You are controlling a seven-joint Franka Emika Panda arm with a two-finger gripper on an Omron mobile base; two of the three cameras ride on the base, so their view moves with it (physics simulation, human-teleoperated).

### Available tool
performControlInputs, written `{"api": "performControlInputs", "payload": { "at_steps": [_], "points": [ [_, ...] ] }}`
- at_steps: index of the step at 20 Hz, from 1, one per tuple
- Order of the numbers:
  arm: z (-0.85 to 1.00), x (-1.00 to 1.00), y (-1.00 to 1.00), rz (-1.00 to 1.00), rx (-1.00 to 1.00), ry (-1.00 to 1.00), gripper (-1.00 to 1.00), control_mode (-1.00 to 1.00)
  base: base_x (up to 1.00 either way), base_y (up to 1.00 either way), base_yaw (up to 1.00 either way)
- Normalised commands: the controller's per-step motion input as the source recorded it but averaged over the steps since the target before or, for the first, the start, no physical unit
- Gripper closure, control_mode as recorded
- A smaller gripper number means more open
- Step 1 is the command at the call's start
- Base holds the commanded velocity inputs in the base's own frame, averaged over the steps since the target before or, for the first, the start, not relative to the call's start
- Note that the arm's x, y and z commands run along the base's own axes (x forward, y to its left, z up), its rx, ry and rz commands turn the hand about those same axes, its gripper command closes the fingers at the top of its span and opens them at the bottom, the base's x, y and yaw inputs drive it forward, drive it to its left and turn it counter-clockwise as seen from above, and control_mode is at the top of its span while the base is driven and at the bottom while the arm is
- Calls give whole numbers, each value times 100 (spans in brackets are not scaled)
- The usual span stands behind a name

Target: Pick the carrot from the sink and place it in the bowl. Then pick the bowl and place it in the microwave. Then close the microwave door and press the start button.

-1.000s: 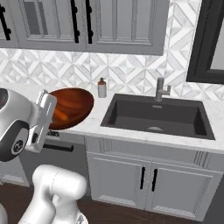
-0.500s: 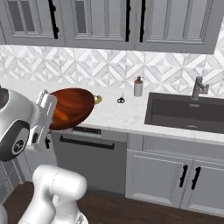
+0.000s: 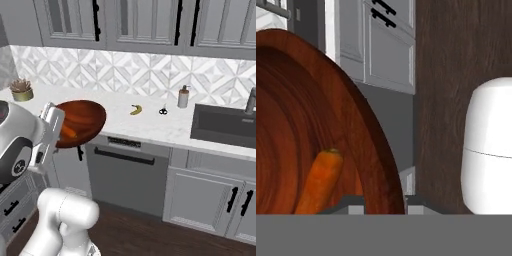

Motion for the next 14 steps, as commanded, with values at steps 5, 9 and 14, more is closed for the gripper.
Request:
{"api": "performControlInputs", "payload": {
  "at_steps": [5,9,14],
  "points": [
    [0,0,0,0,0,0,100,100,-41,8,67],
    [0,0,0,0,0,0,100,100,-17,0,97],
    [0,0,0,0,0,0,100,100,-24,0,98]
  ]
}}
